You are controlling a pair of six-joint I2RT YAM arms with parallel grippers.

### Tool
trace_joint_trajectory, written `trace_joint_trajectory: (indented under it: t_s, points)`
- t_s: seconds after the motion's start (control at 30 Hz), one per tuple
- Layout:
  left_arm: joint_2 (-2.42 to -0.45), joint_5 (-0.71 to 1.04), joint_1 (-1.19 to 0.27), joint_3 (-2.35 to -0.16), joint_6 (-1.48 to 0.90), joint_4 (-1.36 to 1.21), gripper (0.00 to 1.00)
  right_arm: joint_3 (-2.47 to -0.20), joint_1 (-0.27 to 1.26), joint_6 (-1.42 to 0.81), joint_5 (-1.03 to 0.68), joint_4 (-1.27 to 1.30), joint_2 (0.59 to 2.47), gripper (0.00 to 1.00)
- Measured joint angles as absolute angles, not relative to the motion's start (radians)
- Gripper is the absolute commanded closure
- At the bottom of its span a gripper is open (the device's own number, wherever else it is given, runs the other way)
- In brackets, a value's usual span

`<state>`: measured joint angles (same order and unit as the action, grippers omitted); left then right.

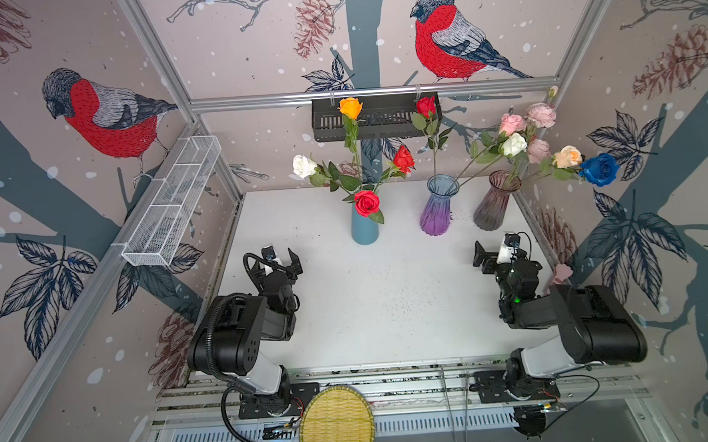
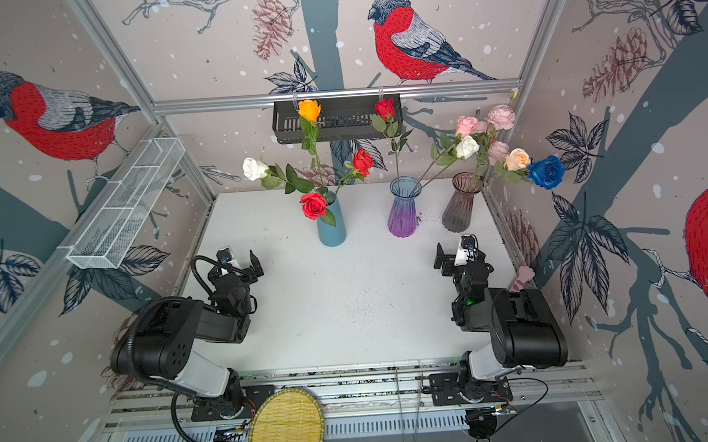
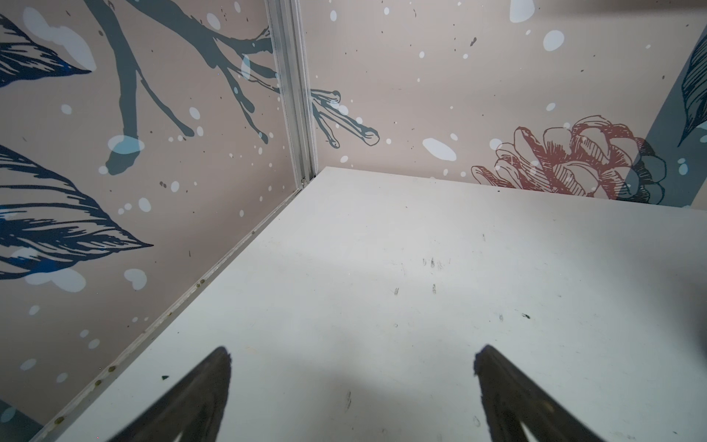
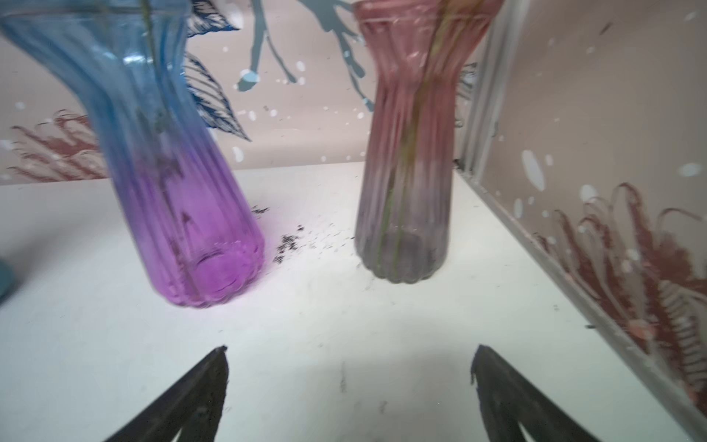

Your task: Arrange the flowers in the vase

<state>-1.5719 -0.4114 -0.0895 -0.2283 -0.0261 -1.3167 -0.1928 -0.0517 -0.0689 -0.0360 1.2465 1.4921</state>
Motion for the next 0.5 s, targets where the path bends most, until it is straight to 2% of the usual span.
trace_joint_trajectory:
  t_s: [0.17,0.5]
  points:
    - [-1.572,-0.411,-0.089,-0.228,-0.026,-1.317,0.01,-0.187,-0.041,-0.046,-0.118,1.246,1.492,0.01]
    - [-1.572,-0.411,-0.089,-0.228,-0.026,-1.317,0.01,-0.221,-0.033,-0.049,-0.051,1.205,1.501,0.01]
